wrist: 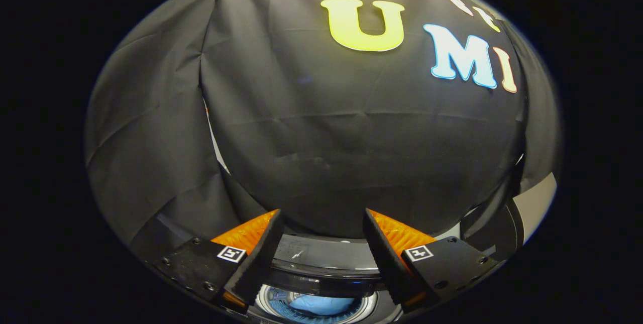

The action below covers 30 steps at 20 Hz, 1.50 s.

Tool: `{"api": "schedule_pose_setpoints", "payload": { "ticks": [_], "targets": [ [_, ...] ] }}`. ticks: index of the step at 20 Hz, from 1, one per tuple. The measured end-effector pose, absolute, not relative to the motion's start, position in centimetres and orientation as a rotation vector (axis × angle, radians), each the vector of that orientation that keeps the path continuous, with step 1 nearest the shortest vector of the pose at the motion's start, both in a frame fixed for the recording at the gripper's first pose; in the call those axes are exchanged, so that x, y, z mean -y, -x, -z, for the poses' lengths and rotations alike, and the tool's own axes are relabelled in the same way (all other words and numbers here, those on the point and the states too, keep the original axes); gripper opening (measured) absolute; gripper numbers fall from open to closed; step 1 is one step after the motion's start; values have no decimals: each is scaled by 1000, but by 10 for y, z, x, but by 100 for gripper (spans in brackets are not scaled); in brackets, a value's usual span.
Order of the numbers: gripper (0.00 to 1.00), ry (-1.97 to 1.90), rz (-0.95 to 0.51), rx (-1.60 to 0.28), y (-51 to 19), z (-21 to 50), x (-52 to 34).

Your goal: Put the clothes into the washing machine and then close the washing machine lid.

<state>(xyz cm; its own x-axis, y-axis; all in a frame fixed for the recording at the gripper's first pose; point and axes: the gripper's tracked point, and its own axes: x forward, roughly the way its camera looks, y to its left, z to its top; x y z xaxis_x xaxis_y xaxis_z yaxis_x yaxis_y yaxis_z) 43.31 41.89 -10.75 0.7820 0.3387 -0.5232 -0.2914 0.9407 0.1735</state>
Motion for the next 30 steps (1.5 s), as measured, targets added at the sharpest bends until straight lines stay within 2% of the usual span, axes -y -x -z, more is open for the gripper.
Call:
{"api": "schedule_pose_setpoints", "payload": {
  "ticks": [12, 15, 17, 21, 25, 30],
  "targets": [
    [99, -85, -334, -501, -396, 119, -418],
    [98, -124, -444, -704, -350, 157, -443],
    [99, -141, -380, -827, -310, 189, -438],
    [99, -88, -339, -834, -255, 251, -425],
    [99, -24, -411, -778, -243, 242, -438],
    [98, -34, -430, -696, -225, 203, -435]
  ]
}}
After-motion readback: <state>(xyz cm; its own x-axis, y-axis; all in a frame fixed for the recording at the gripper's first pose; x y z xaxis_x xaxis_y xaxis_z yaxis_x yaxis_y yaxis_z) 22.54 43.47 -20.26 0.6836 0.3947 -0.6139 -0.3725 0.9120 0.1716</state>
